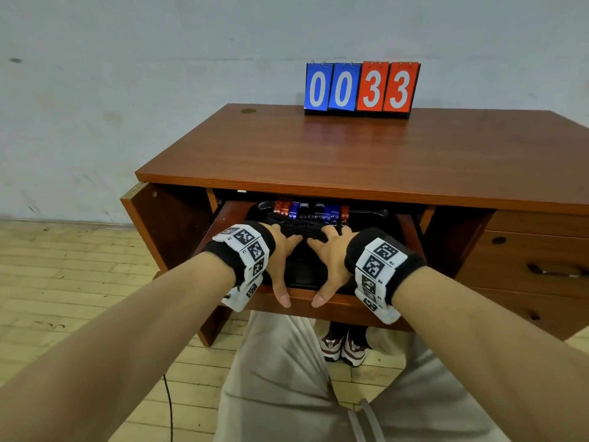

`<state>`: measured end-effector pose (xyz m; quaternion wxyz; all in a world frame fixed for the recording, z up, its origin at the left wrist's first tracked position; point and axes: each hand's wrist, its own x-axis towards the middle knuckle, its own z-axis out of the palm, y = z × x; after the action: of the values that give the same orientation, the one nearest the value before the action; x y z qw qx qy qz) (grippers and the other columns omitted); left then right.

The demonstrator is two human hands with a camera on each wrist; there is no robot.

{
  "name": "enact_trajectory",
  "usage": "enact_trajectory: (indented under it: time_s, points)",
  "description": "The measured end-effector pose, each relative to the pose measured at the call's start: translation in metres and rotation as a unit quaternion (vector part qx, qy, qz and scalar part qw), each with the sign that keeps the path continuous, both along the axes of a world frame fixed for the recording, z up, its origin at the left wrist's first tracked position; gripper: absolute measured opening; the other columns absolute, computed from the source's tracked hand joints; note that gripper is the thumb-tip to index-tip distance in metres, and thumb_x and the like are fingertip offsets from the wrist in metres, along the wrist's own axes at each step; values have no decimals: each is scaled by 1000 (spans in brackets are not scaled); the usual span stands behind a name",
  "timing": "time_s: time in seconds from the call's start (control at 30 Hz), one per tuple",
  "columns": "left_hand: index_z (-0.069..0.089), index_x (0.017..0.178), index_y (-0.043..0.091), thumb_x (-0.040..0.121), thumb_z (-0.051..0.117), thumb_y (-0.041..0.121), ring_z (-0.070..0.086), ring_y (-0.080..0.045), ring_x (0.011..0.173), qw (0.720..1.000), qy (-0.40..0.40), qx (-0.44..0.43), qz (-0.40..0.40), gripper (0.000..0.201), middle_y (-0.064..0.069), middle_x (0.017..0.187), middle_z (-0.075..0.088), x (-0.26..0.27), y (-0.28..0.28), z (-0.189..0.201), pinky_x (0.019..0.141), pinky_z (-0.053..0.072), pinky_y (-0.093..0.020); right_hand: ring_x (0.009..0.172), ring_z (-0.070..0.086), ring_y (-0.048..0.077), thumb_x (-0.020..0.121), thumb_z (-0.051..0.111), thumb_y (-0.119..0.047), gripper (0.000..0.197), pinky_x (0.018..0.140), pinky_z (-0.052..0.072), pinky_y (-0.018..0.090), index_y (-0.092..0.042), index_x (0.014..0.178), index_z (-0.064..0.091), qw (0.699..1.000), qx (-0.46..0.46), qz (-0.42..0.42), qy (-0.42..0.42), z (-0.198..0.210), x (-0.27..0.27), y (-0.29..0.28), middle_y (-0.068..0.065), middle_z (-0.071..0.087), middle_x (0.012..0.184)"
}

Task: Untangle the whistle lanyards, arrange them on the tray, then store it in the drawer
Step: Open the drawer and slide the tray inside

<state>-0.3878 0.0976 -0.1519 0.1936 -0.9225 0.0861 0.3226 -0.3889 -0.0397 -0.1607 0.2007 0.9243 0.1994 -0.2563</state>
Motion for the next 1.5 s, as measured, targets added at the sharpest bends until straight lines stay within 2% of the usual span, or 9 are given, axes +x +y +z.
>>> enact_trajectory:
  time_s: [0.17, 0.3, 0.53, 0.77, 0.93, 1.03, 1.17, 1.33, 1.5]
  points:
    - [-19, 159, 38, 59, 89, 66, 30, -45, 147, 1000, -29, -3, 4, 150, -16, 168, -5, 12, -4, -3, 109, 45, -58, 146, 17, 44, 67, 68, -80, 132, 109, 36, 58, -24, 160, -7, 999, 27, -32, -4, -4, 13, -8, 16, 5, 163]
    - [-16, 161, 32, 61, 92, 59, 20, -45, 149, 997, -75, -10, -28, 149, -15, 167, -2, 19, -11, -8, 113, 38, -60, 148, 12, 43, 66, 70, -78, 130, 112, 30, 62, -26, 160, -4, 997, 63, -36, -39, -9, 21, -12, 13, 4, 163]
    - [-9, 162, 18, 61, 92, 57, 27, -40, 142, 977, -191, -35, -88, 148, -18, 158, 14, 32, -9, -20, 110, 43, -52, 151, -9, 42, 70, 66, -79, 129, 119, 10, 62, -15, 160, -2, 981, 118, 1, -154, -21, 34, -22, 12, -9, 166]
    - [31, 145, 5, 57, 90, 56, 38, -34, 121, 915, -334, -70, -213, 118, -17, 143, 34, 41, -1, -24, 97, 43, -42, 145, 16, 37, 69, 73, -70, 104, 111, 22, 57, -6, 142, 37, 933, 165, 71, -311, -25, 37, -24, 14, 15, 159]
    - [9, 161, 7, 56, 90, 59, 12, -41, 153, 889, -407, -105, -181, 143, -23, 166, 10, 51, 10, -39, 121, 22, -56, 151, 9, 37, 69, 78, -63, 124, 116, 11, 62, -8, 157, 10, 918, 186, 43, -348, -36, 51, -27, 15, 10, 164]
    - [-8, 161, 5, 64, 85, 64, -3, -39, 157, 889, -420, -106, -148, 147, -24, 169, 0, 61, 12, -48, 124, 6, -60, 152, 6, 38, 69, 79, -63, 137, 116, 6, 65, -11, 158, -11, 925, 166, 14, -341, -38, 62, -38, 16, 4, 165]
    - [-11, 161, 7, 70, 78, 69, -2, -38, 157, 893, -416, -135, -106, 142, -22, 169, 3, 77, 22, -54, 125, 1, -59, 152, 6, 39, 65, 76, -71, 143, 115, 7, 68, -17, 157, -19, 932, 142, -47, -329, -38, 80, -65, 15, 2, 165]
    - [6, 162, 17, 71, 82, 61, 15, -36, 155, 879, -428, -162, -132, 127, -19, 166, 19, 96, 33, -59, 127, 12, -52, 151, 6, 40, 69, 74, -70, 129, 117, 9, 65, -26, 158, -8, 924, 148, -65, -345, -43, 95, -75, 16, 5, 164]
    - [24, 160, 17, 74, 87, 37, 30, -37, 150, 856, -459, -184, -149, 109, -19, 161, 32, 108, 36, -63, 123, 26, -51, 145, 25, 40, 71, 81, -54, 112, 115, 18, 60, -27, 158, 15, 895, 153, -59, -416, -59, 98, -72, 17, 28, 157]
